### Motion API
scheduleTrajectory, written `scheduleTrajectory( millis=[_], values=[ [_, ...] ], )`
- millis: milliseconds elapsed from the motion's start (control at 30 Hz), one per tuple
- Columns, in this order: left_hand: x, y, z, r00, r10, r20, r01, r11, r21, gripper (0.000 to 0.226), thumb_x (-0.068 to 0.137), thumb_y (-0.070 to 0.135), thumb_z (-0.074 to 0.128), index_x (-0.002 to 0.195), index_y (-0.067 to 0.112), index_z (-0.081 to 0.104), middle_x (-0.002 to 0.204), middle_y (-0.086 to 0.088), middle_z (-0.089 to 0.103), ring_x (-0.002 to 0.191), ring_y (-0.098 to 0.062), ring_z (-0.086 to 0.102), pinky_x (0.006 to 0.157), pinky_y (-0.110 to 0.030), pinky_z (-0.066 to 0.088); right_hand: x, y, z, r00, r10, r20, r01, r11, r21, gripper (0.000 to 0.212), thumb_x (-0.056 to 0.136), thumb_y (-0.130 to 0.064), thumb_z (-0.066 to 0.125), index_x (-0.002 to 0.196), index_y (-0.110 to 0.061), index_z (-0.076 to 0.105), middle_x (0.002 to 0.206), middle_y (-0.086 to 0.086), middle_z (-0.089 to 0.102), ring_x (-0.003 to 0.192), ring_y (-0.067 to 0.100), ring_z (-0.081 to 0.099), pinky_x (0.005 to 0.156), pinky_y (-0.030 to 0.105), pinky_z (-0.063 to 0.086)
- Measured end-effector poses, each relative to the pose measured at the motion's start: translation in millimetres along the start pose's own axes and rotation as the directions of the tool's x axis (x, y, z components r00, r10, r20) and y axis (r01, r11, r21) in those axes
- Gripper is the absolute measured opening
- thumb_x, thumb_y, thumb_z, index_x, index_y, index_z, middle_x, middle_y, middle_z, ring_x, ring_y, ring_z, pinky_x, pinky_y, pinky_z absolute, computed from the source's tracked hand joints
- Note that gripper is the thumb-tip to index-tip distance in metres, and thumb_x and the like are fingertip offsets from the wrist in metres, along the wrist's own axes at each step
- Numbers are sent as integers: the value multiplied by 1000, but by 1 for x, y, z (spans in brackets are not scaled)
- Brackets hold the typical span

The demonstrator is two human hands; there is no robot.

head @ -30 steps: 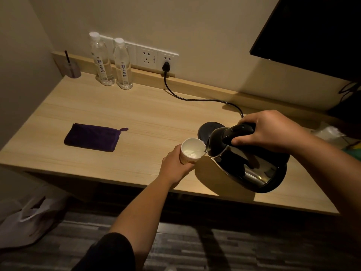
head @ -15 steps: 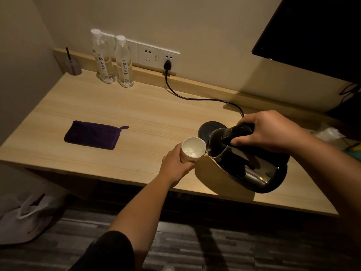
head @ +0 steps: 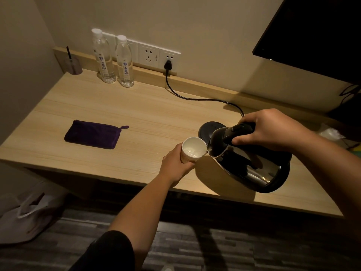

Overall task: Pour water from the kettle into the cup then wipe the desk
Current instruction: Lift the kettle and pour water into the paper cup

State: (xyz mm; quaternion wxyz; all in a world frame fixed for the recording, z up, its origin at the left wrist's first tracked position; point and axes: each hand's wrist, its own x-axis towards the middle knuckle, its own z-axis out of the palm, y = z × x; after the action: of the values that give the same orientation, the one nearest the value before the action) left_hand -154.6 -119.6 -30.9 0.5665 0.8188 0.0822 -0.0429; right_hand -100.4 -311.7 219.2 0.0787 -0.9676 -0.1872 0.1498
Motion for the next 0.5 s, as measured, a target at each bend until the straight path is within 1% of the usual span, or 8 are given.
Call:
scheduleTrajectory(
  millis=[100,300,500],
  values=[
    [0,0,0,1000,4,0,-4,1000,6,74,66,48,75,131,39,40,115,15,57,107,-13,53,94,-46,45,1,1,1,1000,0,2,0,1000,-1,38,66,-56,71,96,-33,65,80,-13,62,72,6,58,57,23,48],
    [0,1,-1,1000,7,8,-7,1000,13,76,66,50,74,133,38,39,118,14,56,109,-14,51,94,-45,46,1,1,0,1000,-3,10,3,1000,-13,38,68,-54,71,98,-32,64,82,-13,62,73,6,57,57,23,48],
    [0,1,-1,1000,16,3,-16,1000,13,74,67,48,75,132,37,40,115,15,56,106,-12,51,93,-43,46,0,0,-3,1000,-15,6,15,1000,-10,38,68,-54,71,97,-31,66,82,-11,63,73,6,58,57,23,48]
  ],
)
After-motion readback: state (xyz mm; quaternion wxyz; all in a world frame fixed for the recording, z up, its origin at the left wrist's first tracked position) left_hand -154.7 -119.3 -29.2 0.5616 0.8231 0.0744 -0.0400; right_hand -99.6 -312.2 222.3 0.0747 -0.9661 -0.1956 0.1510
